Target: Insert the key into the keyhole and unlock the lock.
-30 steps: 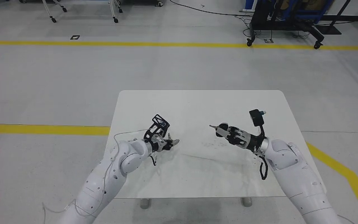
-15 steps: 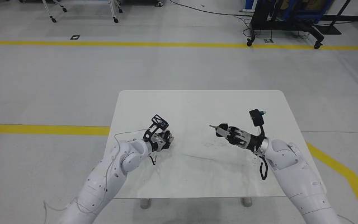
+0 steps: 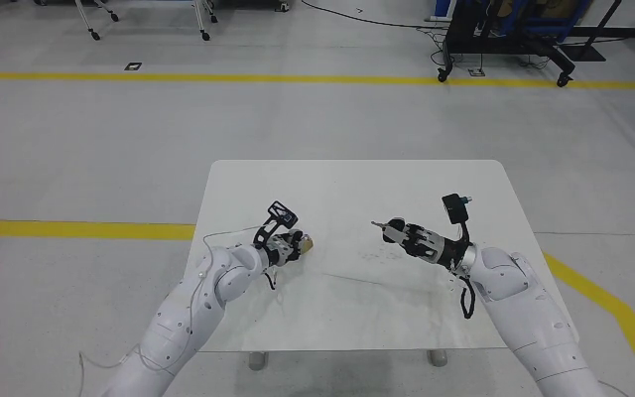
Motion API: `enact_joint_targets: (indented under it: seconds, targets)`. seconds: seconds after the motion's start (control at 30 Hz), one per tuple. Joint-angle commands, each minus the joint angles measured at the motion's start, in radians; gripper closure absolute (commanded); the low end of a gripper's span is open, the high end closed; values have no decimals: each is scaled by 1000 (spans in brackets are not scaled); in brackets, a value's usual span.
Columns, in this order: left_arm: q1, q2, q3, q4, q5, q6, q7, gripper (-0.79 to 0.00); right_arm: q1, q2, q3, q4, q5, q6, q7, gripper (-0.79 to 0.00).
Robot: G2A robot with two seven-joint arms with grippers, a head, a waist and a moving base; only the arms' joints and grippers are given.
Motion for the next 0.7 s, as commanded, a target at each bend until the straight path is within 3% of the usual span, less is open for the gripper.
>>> enact_joint_targets:
  seconds: [0.0, 0.23, 0.43, 0.67]
  targets:
    - [0, -1, 0, 4, -1, 0, -6, 0, 0, 0, 0, 0, 0, 0, 0, 0]
    - [-2, 2, -21, 14, 11, 3, -5, 0, 0, 0, 0, 0, 0, 0, 0, 0]
    - [31, 15, -84, -28, -55, -103, 102, 0, 0, 0, 0, 0, 0, 0, 0, 0]
    - [35, 16, -88, -30, -56, -110, 110, 0, 0, 0, 0, 0, 0, 0, 0, 0]
